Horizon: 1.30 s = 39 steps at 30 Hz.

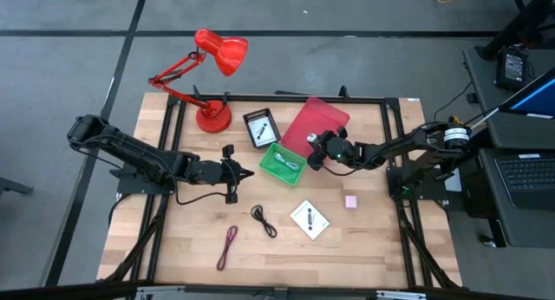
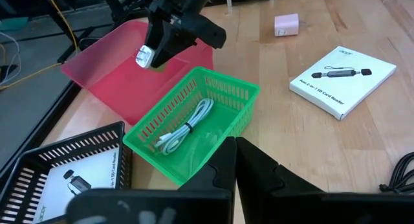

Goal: Pick and place items into bin
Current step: Put the green charger adapter into the red bin, then put the purple charger cable into the green bin

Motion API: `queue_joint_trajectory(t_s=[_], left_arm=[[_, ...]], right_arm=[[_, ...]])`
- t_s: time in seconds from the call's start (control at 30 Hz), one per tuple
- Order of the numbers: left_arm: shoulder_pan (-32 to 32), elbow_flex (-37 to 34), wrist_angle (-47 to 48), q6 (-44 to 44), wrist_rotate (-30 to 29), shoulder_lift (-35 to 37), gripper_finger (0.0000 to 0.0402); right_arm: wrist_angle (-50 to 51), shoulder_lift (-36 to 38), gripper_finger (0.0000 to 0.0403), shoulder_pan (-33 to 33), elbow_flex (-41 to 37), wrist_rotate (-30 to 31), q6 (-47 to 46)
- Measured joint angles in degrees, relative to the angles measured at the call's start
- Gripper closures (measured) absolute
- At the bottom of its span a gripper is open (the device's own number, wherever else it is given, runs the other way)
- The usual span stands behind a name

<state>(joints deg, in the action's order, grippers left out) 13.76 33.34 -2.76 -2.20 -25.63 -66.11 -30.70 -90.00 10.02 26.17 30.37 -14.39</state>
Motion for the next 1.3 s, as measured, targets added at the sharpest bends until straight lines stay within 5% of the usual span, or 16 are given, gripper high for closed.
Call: queue_joint_trajectory(t_s=[0.3,0.77,1.03,1.3], left_arm=[[0.00,0.00,0.01,-0.02,-0.02,0.00,0.0396],[0.00,0.02,0.64,-0.09,0.00,0.00,0.0396],[0.00,0.04,4.83,-3.56,0.17,-0.04,0.0399],[0.02,0.04,4.28,-2.62,3.33,-0.04,0.0399]], right_arm=[[-0.41,0.00,0.0255,0.00,0.11,0.04,2.85],[-2.22,0.00,0.0163,-0.01,0.15,0.11,4.63],[-2.62,3.49,0.0186,-0.38,0.22,0.09,7.61],[-2.67,8.36,0.0256,-2.51,0.22,0.00,11.77]])
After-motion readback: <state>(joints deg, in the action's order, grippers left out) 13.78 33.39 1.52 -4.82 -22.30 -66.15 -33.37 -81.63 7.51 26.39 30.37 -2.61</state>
